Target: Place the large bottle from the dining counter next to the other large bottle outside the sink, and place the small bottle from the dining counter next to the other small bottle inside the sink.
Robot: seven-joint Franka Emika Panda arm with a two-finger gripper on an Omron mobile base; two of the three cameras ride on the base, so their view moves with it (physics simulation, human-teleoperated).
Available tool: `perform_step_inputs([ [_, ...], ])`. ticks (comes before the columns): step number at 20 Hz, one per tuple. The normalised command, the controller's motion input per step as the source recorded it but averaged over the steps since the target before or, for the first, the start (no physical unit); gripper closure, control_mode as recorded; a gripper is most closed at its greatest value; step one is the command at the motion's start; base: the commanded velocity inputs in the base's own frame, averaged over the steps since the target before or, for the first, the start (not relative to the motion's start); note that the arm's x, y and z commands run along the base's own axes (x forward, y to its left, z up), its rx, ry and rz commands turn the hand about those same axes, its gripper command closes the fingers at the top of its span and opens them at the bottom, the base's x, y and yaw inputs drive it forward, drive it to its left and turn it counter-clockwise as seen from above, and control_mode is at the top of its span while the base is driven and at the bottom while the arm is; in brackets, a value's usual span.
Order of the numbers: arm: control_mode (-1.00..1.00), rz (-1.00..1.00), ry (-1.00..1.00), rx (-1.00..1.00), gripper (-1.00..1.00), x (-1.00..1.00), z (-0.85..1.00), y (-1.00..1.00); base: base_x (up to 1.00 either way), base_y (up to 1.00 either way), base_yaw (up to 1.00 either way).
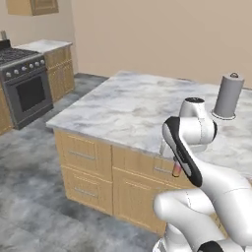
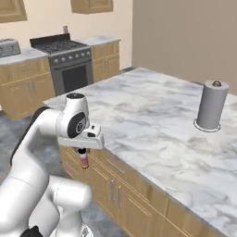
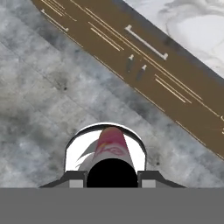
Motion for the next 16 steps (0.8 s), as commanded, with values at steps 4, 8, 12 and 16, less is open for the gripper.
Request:
perform_step_inputs([
  [4,1.0,0.0,0.0,0.0,1.0,0.0,0.0,0.0,0.0,0.34,0.8],
  [8,1.0,0.0,0.0,0.0,1.0,0.0,0.0,0.0,0.0,0.36,0.84],
  [12,1.0,0.0,0.0,0.0,1.0,0.0,0.0,0.0,0.0,0.33,0.83],
  [16,1.0,0.0,0.0,0.0,1.0,0.0,0.0,0.0,0.0,0.27,0.78],
])
